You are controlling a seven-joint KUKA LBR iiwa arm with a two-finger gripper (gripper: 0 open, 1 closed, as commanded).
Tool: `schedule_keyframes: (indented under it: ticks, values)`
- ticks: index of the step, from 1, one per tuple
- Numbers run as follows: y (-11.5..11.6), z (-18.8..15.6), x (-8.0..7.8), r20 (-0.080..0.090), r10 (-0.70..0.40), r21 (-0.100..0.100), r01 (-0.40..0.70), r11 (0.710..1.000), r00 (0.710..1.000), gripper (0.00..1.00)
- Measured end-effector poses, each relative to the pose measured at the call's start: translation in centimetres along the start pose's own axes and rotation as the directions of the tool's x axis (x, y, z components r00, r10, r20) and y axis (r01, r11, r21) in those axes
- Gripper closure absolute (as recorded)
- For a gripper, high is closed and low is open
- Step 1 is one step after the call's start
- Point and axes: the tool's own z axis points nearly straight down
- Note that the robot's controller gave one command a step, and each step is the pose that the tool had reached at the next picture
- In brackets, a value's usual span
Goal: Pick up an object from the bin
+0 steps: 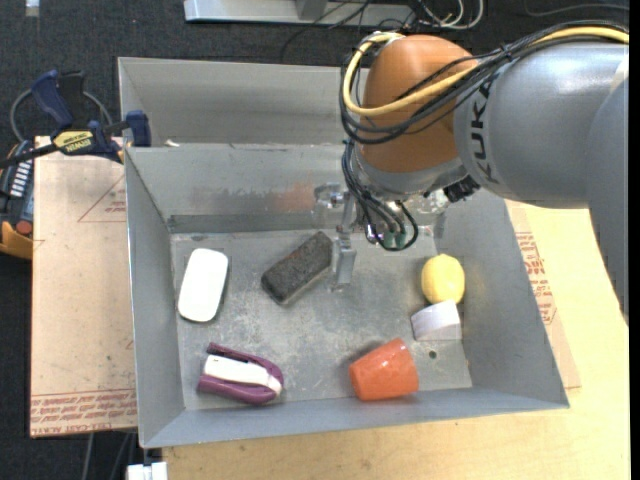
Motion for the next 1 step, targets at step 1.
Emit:
schedule_keyframes:
  ticks: [1]
  values:
    - [-0.06, -0.52, -0.14, 0.007, 0.002, -0.001, -0.002, 1.000, 1.000, 0.00]
